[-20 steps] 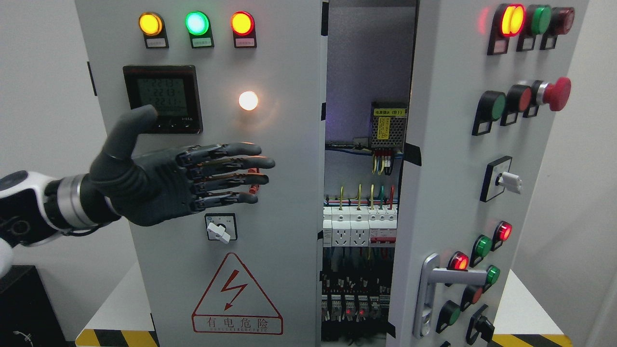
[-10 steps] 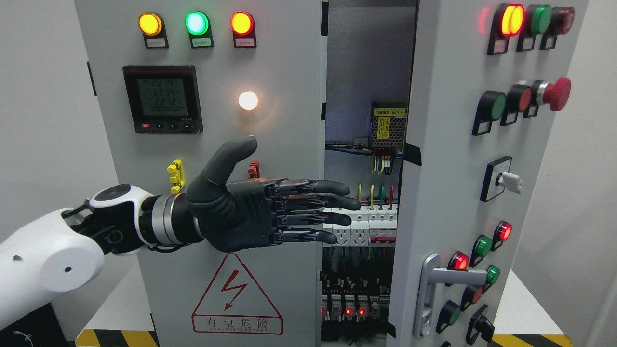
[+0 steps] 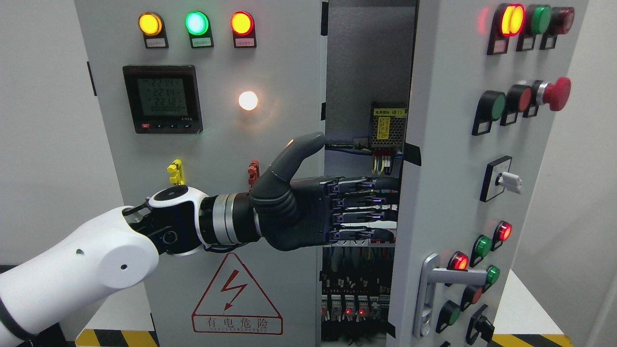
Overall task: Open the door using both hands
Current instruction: 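Reach the left hand into the gap between the two doors, then push the door with the silver handle outward with the left hand, then withdraw the left hand down out of the cabinet, then raise the right hand into the opening beside the indicator-light door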
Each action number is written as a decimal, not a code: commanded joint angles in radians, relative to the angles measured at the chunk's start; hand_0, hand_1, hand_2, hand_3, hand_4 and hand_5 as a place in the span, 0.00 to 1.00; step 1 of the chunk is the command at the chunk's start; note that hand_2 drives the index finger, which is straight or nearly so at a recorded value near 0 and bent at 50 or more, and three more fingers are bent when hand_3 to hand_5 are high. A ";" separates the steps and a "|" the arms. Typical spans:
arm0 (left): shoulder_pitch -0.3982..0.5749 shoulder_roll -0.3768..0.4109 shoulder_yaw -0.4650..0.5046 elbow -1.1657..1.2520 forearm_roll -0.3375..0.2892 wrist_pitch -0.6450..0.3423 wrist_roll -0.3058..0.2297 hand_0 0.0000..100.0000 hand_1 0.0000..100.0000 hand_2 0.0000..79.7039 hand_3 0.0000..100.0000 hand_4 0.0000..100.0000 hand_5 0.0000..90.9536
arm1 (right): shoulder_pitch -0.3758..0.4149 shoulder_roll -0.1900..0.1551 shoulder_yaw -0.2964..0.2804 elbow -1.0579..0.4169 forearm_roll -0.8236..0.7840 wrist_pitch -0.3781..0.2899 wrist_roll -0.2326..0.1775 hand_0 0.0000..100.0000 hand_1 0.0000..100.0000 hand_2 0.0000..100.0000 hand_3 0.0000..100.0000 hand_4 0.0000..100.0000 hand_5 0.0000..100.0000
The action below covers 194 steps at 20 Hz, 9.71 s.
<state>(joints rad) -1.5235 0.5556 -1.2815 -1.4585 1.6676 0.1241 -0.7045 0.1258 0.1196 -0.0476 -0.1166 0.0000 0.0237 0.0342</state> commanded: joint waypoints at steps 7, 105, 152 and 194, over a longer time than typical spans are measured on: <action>-0.021 -0.189 0.045 -0.052 -0.069 0.019 0.034 0.00 0.00 0.00 0.00 0.00 0.00 | 0.000 0.000 0.000 0.000 -0.008 -0.001 0.000 0.00 0.00 0.00 0.00 0.00 0.00; 1.554 0.258 0.088 0.478 -0.812 -0.354 0.212 0.00 0.00 0.00 0.00 0.00 0.00 | 0.000 0.000 0.000 0.000 -0.008 -0.001 0.000 0.00 0.00 0.00 0.00 0.00 0.00; 1.688 -0.580 1.456 1.311 -1.750 -0.250 0.516 0.00 0.00 0.00 0.00 0.00 0.00 | 0.540 -0.075 0.314 -1.953 -0.015 -0.005 0.000 0.00 0.00 0.00 0.00 0.00 0.00; 1.577 -0.595 1.366 1.409 -1.708 -0.093 0.542 0.00 0.00 0.00 0.00 0.00 0.00 | -0.506 0.008 0.180 -1.577 -0.081 0.001 -0.013 0.00 0.00 0.00 0.00 0.00 0.00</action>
<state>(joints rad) 0.0657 -0.0387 0.0608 -0.0674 -0.0798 0.0445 -0.1643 -0.2538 0.1023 0.2109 -1.8825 -0.0465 0.0079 0.0206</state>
